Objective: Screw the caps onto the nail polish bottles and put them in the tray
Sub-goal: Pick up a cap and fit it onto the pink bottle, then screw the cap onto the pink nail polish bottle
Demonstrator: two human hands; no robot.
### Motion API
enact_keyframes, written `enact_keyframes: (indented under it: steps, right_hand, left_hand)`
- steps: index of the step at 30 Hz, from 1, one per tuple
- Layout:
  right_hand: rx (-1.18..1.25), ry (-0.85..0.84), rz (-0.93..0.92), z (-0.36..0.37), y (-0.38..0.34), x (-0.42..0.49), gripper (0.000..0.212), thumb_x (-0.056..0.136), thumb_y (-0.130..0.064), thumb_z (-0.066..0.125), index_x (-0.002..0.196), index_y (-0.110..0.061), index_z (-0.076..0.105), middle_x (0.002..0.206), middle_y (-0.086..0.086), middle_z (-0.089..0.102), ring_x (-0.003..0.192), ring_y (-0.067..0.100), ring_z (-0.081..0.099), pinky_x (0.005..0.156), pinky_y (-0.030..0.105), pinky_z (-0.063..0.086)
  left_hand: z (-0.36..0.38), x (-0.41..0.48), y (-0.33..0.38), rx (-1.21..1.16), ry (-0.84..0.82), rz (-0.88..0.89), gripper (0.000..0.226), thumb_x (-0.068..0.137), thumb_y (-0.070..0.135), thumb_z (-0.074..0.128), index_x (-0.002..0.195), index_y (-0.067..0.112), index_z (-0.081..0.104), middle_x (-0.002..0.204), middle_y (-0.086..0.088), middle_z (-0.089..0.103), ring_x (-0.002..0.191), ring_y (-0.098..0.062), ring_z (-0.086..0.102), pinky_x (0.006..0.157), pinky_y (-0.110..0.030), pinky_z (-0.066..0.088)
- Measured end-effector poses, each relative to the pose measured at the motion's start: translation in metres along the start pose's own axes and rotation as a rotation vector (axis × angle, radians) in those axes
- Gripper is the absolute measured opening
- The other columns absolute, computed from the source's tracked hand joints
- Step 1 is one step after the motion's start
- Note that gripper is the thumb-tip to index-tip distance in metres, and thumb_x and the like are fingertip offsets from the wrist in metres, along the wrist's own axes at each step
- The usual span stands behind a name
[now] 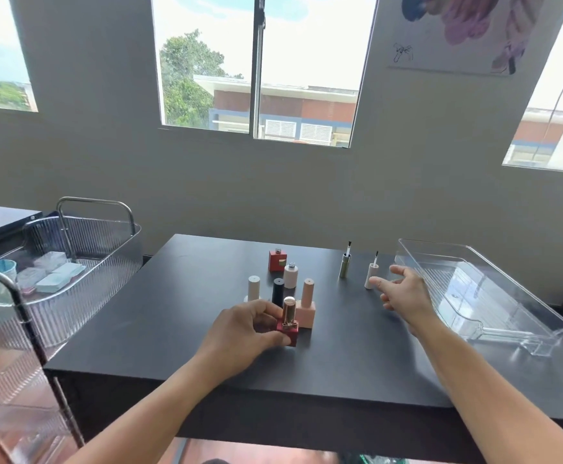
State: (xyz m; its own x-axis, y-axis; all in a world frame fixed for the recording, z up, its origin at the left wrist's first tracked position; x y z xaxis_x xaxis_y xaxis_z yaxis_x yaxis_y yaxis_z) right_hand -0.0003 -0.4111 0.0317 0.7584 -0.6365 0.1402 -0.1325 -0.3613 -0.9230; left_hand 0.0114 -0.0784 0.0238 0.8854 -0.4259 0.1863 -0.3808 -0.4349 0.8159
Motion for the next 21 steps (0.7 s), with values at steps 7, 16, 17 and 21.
enact_keyframes:
  steps: [7,16,17,21]
  right_hand:
    - [-0.189,0.038,-0.042,0.015,0.008,0.029,0.056,0.076,-0.029,0.077,0.125,-0.009,0.058,0.108,0.016,0.069,0.090,0.029,0.061,0.086,0.044,0.051]
    - [-0.222,0.096,-0.119,0.018,0.001,0.030,0.015,0.082,-0.019,0.071,0.095,-0.013,0.071,0.059,-0.017,0.055,0.077,0.021,0.059,0.070,0.026,0.036]
    - [-0.225,0.101,-0.122,0.017,0.001,0.030,0.015,0.082,-0.019,0.070,0.096,-0.012,0.071,0.059,-0.019,0.054,0.074,0.019,0.056,0.069,0.026,0.035]
    - [-0.200,0.102,-0.123,0.014,0.001,0.027,0.013,0.083,-0.020,0.069,0.094,-0.013,0.071,0.065,-0.011,0.060,0.077,0.021,0.060,0.069,0.026,0.036]
  left_hand:
    - [0.005,-0.001,-0.004,0.024,-0.017,-0.014,0.028,0.070,0.030,0.087,0.093,0.036,0.072,0.088,0.022,0.075,0.088,0.008,0.067,0.094,-0.025,0.051]
    - [0.003,-0.001,-0.001,0.069,0.006,0.032,0.028,0.071,0.030,0.086,0.096,0.033,0.073,0.085,0.022,0.069,0.080,0.014,0.060,0.070,0.000,0.040]
    - [0.003,-0.002,0.000,0.073,0.005,0.034,0.029,0.071,0.029,0.086,0.097,0.032,0.073,0.085,0.021,0.069,0.079,0.015,0.060,0.070,0.001,0.040]
    - [-0.007,-0.006,0.006,0.104,0.038,0.031,0.036,0.068,0.034,0.088,0.100,0.039,0.071,0.087,0.020,0.070,0.082,0.006,0.063,0.076,-0.008,0.045]
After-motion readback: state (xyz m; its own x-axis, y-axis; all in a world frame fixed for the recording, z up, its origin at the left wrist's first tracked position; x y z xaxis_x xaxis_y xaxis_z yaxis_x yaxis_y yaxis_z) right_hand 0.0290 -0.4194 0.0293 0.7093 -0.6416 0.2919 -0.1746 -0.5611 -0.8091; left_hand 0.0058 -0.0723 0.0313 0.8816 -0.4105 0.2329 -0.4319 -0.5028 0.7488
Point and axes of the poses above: each hand's wrist, its own x-axis towards the middle knuckle, its own z-axis out of the palm, y = z × x, the point moved 10 cm from there along x, towards the middle knuckle
